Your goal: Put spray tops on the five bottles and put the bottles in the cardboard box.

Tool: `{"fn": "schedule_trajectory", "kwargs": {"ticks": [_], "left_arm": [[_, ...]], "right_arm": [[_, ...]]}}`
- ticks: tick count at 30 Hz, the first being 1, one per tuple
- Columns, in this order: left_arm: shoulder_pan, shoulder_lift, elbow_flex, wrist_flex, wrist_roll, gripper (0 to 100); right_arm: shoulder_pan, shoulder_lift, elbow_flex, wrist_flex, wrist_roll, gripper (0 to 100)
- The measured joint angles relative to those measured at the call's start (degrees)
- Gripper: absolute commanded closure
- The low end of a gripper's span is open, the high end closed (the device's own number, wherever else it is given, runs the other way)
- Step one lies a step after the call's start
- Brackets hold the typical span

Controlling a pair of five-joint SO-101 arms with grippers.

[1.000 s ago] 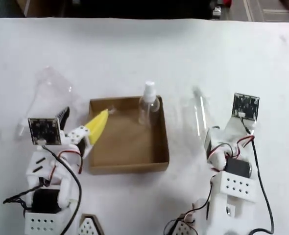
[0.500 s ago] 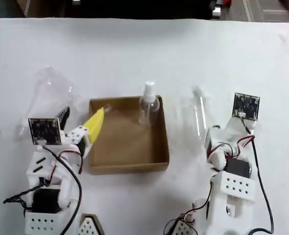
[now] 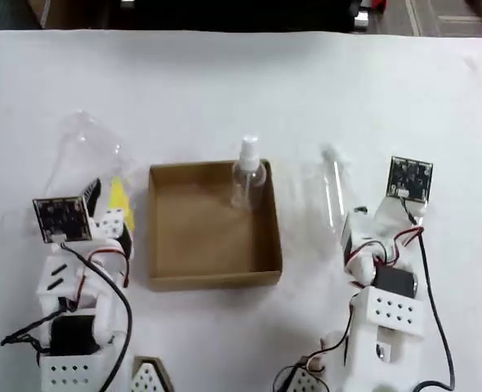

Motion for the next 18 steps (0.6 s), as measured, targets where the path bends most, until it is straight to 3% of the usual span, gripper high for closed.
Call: {"fn": "schedule_trajectory", "kwargs": {"ticks": [18], "left_arm": [[-0.5,0.0,0.0,0.0,-0.3,93]], "right_arm": [[1.1,0.0,0.0,0.0,0.0,84.0]]}}
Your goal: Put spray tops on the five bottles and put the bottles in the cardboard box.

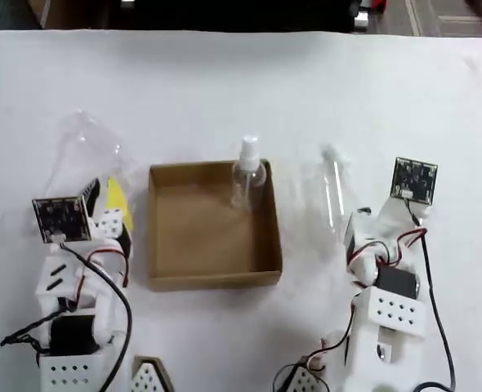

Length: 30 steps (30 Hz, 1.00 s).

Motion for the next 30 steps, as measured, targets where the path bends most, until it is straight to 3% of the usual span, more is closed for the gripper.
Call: {"fn": "schedule_trajectory", "kwargs": {"ticks": [15,19,22,25,30], "left_arm": [[0.0,0.0,0.0,0.0,0.0,93],[0.0,0.0,0.0,0.0,0.0,93],[0.0,0.0,0.0,0.0,0.0,93],[0.0,0.0,0.0,0.0,0.0,93],[0.0,0.0,0.0,0.0,0.0,93]], "right_arm": [[0.0,0.0,0.0,0.0,0.0,84.1],[0.0,0.0,0.0,0.0,0.0,99.8],[1.8,0.0,0.0,0.0,3.8,93.3],[2.3,0.0,0.0,0.0,4.9,99.0],[2.2,0.0,0.0,0.0,4.9,98.3]]}}
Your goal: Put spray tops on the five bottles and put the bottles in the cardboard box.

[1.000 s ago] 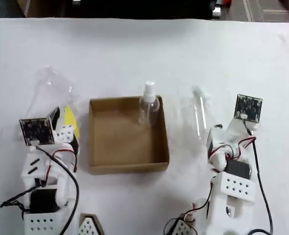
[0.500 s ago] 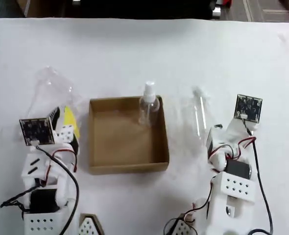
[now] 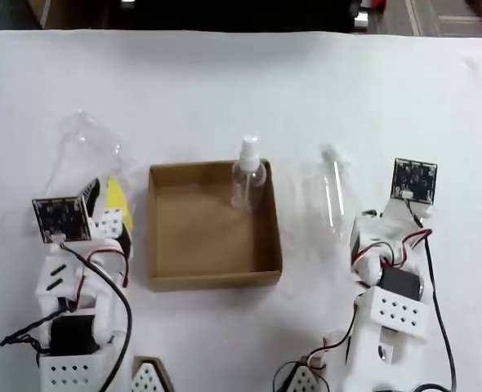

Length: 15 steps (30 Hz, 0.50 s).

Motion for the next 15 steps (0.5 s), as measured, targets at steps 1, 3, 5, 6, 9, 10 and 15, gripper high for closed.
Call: {"fn": "schedule_trajectory", "kwargs": {"ticks": [1,3,5,6,9,10,15], "left_arm": [[0.0,0.0,0.0,0.0,0.0,93],[0.0,0.0,0.0,0.0,0.0,93],[0.0,0.0,0.0,0.0,0.0,93],[0.0,0.0,0.0,0.0,0.0,93],[0.0,0.0,0.0,0.0,0.0,93],[0.0,0.0,0.0,0.0,0.0,93],[0.0,0.0,0.0,0.0,0.0,93]], "right_arm": [[0.0,0.0,0.0,0.0,0.0,98.2],[0.4,0.0,0.0,0.0,0.0,98.2],[1.6,0.0,0.0,0.0,0.0,98.2],[2.5,0.0,-0.5,0.4,0.0,98.2],[5.4,0.0,-4.8,6.5,3.7,98.2],[5.5,0.0,-6.3,9.3,6.7,98.2],[6.4,0.0,-8.0,15.0,34.0,97.8]]}}
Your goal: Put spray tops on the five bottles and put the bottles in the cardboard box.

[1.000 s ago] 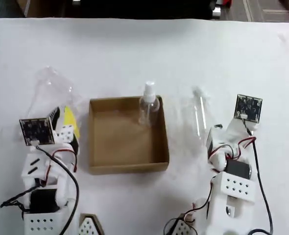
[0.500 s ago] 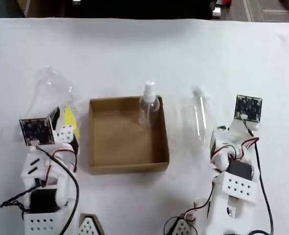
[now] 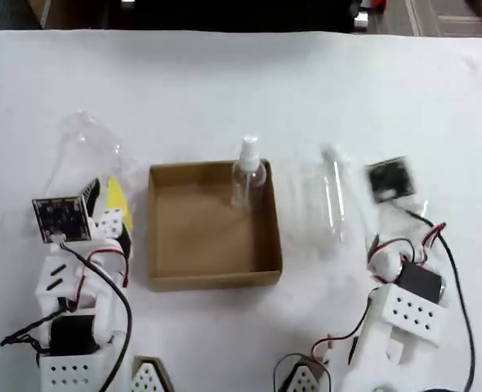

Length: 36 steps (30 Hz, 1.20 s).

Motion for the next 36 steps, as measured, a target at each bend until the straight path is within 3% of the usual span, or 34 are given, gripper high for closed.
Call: {"fn": "schedule_trajectory", "kwargs": {"ticks": [4,7,11,17,21,27,36], "left_arm": [[0.0,0.0,0.0,0.0,0.0,93],[0.0,0.0,0.0,0.0,0.0,93],[0.0,0.0,0.0,0.0,0.0,93],[0.0,0.0,0.0,0.0,0.0,93],[0.0,0.0,0.0,0.0,-0.4,93],[0.0,0.0,0.0,0.0,-3.0,93],[0.0,0.0,0.0,0.0,-3.1,93]], "right_arm": [[5.2,0.0,-0.2,2.1,26.7,97.8],[10.5,0.0,-0.2,1.9,41.0,97.8],[16.8,0.0,-0.2,-1.8,52.5,98.1],[21.9,-0.1,2.7,-3.0,63.7,98.1],[21.1,-0.1,9.8,-6.9,66.8,98.1],[18.1,-0.1,17.8,-19.2,62.3,98.1],[11.5,-0.1,23.0,-20.4,59.2,98.1]]}}
